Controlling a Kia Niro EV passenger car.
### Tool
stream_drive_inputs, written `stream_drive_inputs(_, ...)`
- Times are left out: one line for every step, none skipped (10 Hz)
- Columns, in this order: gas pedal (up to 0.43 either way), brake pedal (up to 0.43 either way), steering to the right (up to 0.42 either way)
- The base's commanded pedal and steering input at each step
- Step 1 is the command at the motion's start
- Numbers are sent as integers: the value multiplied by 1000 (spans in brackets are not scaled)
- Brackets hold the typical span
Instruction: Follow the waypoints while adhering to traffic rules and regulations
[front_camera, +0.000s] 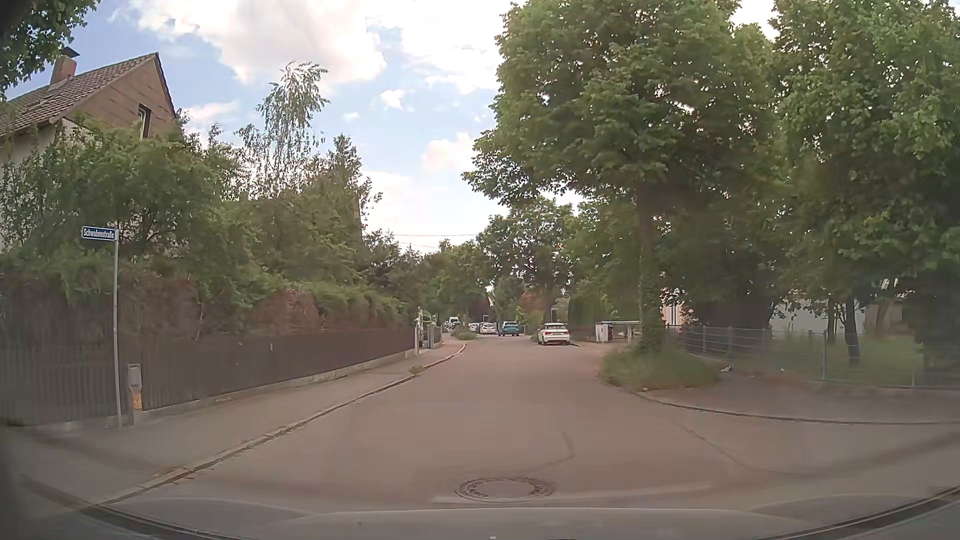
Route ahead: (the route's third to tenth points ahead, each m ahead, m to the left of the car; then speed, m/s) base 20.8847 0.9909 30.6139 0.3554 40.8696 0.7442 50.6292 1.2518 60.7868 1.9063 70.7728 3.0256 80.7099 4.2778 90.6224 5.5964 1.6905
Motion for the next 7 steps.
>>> stream_drive_inputs(47,24,-5)
stream_drive_inputs(67,18,-5)
stream_drive_inputs(67,18,-5)
stream_drive_inputs(67,24,-6)
stream_drive_inputs(59,18,-8)
stream_drive_inputs(0,18,-9)
stream_drive_inputs(0,18,-10)
